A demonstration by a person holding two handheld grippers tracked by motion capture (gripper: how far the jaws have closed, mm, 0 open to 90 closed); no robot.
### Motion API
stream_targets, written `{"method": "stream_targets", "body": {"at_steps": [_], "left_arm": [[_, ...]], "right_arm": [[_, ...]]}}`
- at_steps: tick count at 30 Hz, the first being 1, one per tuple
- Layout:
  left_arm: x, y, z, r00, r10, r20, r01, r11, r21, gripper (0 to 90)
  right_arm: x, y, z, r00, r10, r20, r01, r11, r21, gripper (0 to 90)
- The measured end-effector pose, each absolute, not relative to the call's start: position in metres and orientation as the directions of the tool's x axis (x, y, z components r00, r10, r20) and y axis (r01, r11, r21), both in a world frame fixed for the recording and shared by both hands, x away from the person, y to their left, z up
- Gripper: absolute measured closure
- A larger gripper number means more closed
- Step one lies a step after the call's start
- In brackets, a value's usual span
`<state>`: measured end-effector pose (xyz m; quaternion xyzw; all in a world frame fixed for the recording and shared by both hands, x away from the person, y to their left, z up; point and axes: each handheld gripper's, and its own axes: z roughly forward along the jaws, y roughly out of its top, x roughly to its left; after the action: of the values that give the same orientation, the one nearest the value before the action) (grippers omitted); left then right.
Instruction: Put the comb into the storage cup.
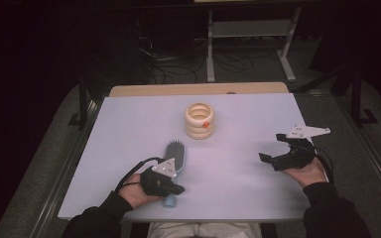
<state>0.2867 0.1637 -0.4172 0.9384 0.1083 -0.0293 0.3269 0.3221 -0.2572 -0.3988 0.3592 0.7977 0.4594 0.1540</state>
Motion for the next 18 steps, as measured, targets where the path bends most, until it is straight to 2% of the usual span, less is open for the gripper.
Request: {"method": "stream_targets", "body": {"at_steps": [18], "left_arm": [[0.2872,0.1649,-0.4227,0.976,0.174,-0.133,0.218,-0.81,0.544,90.0]], "right_arm": [[0.3217,-0.2563,-0.3995,-0.699,0.71,0.083,0.432,0.327,0.84,0.0]]}}
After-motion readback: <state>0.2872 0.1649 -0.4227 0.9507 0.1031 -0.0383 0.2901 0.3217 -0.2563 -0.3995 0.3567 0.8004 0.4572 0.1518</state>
